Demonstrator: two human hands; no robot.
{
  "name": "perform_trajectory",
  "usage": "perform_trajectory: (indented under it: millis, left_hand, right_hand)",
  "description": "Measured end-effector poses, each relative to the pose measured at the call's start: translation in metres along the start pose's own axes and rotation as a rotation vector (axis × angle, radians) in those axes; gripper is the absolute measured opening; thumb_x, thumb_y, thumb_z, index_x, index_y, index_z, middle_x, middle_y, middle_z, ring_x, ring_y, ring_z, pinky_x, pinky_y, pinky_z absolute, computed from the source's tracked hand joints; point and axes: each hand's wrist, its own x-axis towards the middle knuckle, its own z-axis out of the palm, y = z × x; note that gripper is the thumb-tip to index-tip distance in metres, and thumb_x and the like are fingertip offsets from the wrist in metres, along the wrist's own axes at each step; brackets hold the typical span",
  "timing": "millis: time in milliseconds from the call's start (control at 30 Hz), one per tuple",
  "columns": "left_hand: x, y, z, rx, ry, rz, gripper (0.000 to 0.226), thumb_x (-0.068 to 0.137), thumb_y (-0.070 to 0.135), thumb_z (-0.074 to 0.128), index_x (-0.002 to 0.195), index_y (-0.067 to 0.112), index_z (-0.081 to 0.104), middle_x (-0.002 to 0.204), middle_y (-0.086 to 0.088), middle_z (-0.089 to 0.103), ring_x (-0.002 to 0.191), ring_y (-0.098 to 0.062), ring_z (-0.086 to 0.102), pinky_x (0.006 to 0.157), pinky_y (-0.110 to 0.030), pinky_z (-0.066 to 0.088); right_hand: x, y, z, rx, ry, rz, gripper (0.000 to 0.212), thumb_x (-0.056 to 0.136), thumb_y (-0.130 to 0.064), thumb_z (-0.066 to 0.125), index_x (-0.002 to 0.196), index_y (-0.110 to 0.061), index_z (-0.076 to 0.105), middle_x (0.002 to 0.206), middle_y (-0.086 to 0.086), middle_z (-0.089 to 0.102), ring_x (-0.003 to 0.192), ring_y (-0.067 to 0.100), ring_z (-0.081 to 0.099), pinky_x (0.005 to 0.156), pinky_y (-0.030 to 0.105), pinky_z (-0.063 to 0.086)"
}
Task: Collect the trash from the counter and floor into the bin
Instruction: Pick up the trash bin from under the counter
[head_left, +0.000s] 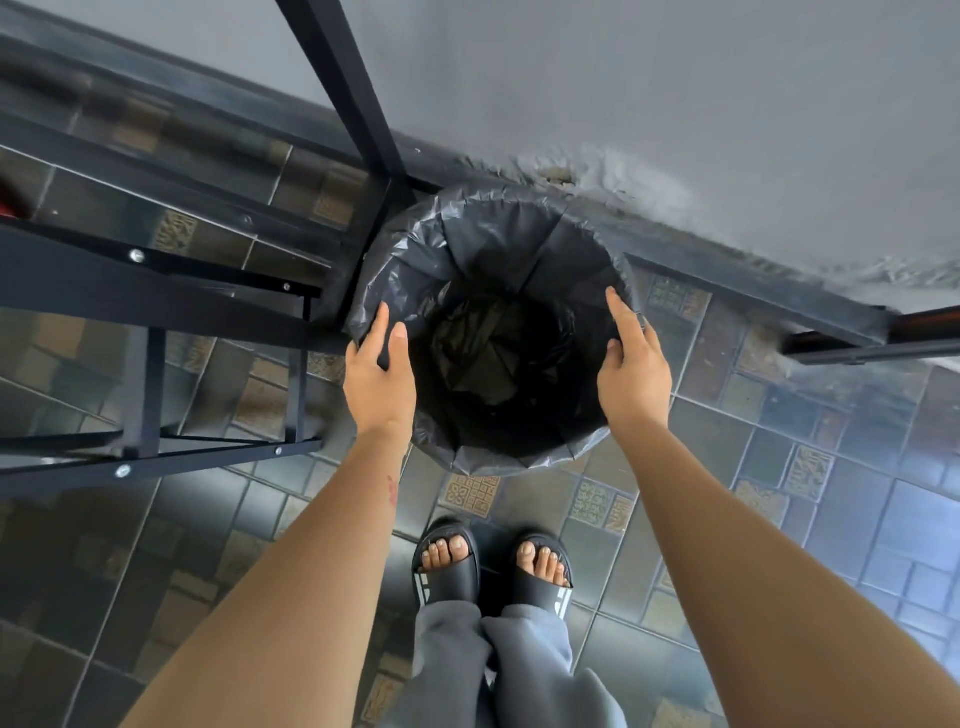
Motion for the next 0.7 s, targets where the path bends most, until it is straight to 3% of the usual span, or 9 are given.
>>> perform_trajectory:
  millis: [167, 467, 700]
  left_hand:
    - [-0.053, 0.045, -0.050, 0.008, 0.003, 0.024, 0.043, 0.101, 0.042, 0.048, 0.144, 0.041, 0.048, 0.162, -0.005, 0.028, 0.152, -0.017, 0.014, 0.118, -0.038, 0.020]
    - [-0.187, 0.133, -0.172, 0.003, -0.023, 0.043, 0.043, 0.101, 0.045, 0.046, 0.144, 0.043, 0.047, 0.162, -0.006, 0.027, 0.151, -0.020, 0.017, 0.118, -0.046, 0.021]
    - [-0.289, 0.147, -0.261, -0.069, 0.035, 0.040, 0.044, 0.100, 0.049, 0.046, 0.144, 0.046, 0.045, 0.163, -0.004, 0.025, 0.151, -0.023, 0.021, 0.119, -0.047, 0.021]
  right_hand:
    - [-0.053, -0.036, -0.058, 0.007, 0.027, -0.017, 0.056, 0.103, -0.008, 0.035, 0.146, -0.043, 0.035, 0.154, -0.002, 0.036, 0.129, 0.022, 0.047, 0.100, 0.032, 0.042]
    - [-0.193, -0.123, -0.186, 0.114, 0.051, -0.035, 0.055, 0.102, -0.011, 0.040, 0.146, -0.044, 0.034, 0.154, -0.006, 0.034, 0.134, 0.021, 0.043, 0.105, 0.038, 0.040]
    - [-0.305, -0.168, -0.255, 0.177, 0.030, -0.150, 0.053, 0.102, -0.013, 0.042, 0.143, -0.046, 0.037, 0.155, -0.010, 0.032, 0.134, 0.018, 0.043, 0.105, 0.043, 0.045]
